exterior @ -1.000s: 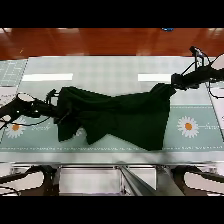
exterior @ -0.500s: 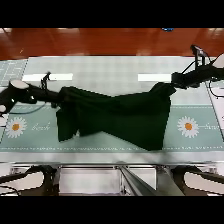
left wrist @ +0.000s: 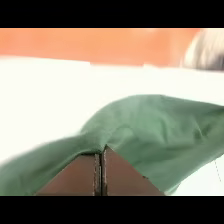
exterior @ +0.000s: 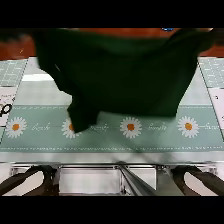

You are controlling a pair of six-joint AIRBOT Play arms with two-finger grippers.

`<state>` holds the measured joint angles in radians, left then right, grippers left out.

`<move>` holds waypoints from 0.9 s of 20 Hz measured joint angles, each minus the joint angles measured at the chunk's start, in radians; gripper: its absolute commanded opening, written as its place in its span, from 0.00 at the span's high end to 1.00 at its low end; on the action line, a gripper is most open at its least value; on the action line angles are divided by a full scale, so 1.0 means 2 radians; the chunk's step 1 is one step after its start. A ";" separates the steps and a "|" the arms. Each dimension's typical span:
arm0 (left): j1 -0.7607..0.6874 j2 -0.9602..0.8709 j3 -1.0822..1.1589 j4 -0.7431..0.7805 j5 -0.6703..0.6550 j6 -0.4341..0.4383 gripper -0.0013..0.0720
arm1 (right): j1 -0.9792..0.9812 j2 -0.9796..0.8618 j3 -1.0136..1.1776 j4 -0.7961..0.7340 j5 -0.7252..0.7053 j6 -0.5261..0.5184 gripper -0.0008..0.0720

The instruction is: Fold the shirts.

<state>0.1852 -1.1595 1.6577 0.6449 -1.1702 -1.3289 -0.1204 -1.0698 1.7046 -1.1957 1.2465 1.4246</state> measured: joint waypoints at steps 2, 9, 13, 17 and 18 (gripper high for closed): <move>0.018 0.044 0.048 -0.001 0.001 0.000 0.96 | 0.000 0.045 0.031 0.002 0.002 -0.004 0.96; 0.088 0.226 0.101 0.059 0.001 -0.002 0.96 | 0.000 0.188 0.071 -0.002 0.023 -0.006 0.96; 0.075 0.304 0.105 0.131 -0.016 -0.013 0.96 | 0.000 0.229 0.074 -0.005 0.077 0.008 0.96; 0.033 0.330 0.091 0.195 -0.035 -0.030 0.96 | 0.000 0.243 0.050 0.004 0.130 0.029 0.96; 0.026 0.332 0.074 0.207 -0.037 -0.035 0.96 | 0.000 0.244 0.034 0.010 0.135 0.031 0.96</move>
<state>0.2379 -0.4961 1.8065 1.0592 -1.2434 -1.3983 -0.1211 -0.5816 1.7733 -1.1755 1.5169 1.4868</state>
